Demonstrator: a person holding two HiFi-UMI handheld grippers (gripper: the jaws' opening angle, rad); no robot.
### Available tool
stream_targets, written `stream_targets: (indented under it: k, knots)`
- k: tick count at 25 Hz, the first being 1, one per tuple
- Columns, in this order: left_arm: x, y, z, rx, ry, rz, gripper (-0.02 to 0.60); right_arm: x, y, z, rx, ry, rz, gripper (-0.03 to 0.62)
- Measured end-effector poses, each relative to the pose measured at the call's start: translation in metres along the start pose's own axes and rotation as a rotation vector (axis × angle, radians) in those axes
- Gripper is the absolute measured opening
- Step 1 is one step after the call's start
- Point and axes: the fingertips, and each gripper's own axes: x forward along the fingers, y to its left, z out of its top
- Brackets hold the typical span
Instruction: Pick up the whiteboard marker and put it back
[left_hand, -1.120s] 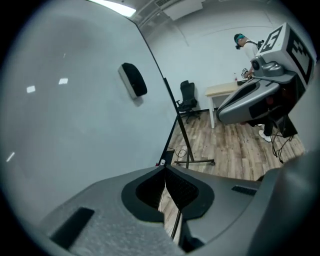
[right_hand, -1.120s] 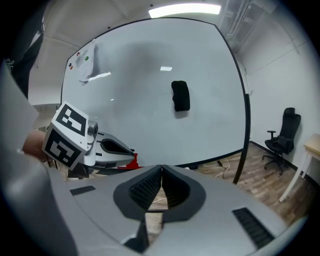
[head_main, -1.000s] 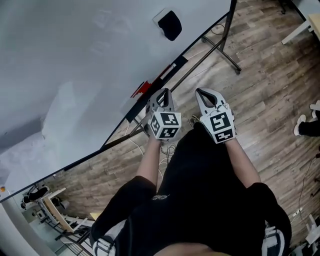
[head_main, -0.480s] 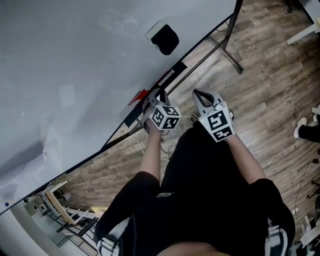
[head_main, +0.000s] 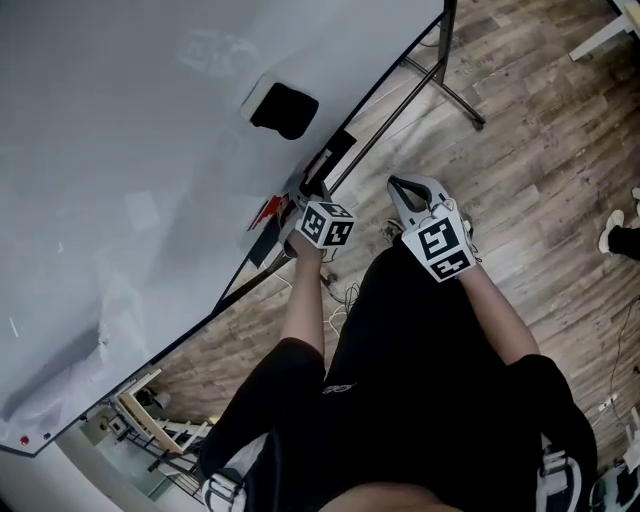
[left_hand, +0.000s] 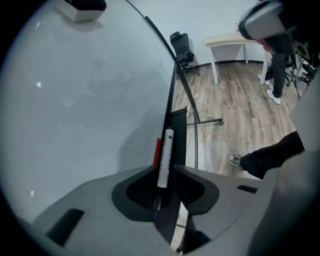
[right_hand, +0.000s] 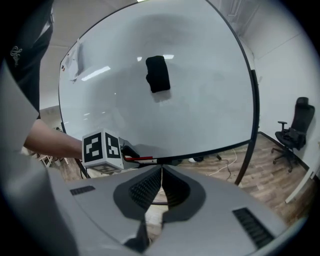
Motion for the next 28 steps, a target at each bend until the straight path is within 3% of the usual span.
stream_targets:
  k: [11,16,18,25,28]
  knots:
    - [0.014,0.001,0.008,-0.005,0.082,0.029,0.087,-0.004,-0.03,0.0,-0.006,0.004,-0.014,0.004]
    - [0.015,-0.002,0.006,0.176,0.153,0.072,0.087,-0.002,-0.035,0.001,-0.013,0.008,0.003,0.003]
    - [0.017,-0.004,0.005,0.205,0.172,0.077,0.063,0.001,-0.034,0.002,-0.007,0.01,0.018,0.003]
    - [0.018,-0.004,0.004,0.185,0.173,0.077,0.063,0.01,-0.03,0.011,-0.042,0.007,0.074,0.003]
    - [0.021,-0.006,0.002,0.155,0.182,0.044,0.063,0.015,-0.027,0.014,-0.062,0.008,0.103,0.003]
